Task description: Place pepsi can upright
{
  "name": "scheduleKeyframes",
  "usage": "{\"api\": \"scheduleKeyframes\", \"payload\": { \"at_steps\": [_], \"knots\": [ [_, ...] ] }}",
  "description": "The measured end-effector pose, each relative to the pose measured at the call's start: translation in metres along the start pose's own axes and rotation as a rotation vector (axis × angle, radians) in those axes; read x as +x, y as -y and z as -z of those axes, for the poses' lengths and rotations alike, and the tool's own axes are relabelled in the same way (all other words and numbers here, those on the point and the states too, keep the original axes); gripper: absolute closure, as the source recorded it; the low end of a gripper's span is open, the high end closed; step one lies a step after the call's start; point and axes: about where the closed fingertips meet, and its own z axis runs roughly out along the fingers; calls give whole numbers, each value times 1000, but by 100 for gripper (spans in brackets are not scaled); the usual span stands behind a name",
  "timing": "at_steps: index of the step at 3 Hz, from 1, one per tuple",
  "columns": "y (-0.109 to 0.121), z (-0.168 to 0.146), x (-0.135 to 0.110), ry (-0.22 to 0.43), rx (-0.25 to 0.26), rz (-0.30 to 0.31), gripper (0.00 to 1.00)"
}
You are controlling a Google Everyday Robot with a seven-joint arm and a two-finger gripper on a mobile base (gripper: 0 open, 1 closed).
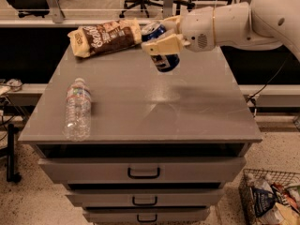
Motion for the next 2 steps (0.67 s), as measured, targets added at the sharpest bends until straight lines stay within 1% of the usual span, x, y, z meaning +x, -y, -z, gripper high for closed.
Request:
{"api": "scheduleKeyframes", "payload": {
  "at_steps": [1,2],
  "knots": [
    [4,-12,-2,90,72,9,100],
    [5,-26,7,205,116,-13,100]
  ]
}}
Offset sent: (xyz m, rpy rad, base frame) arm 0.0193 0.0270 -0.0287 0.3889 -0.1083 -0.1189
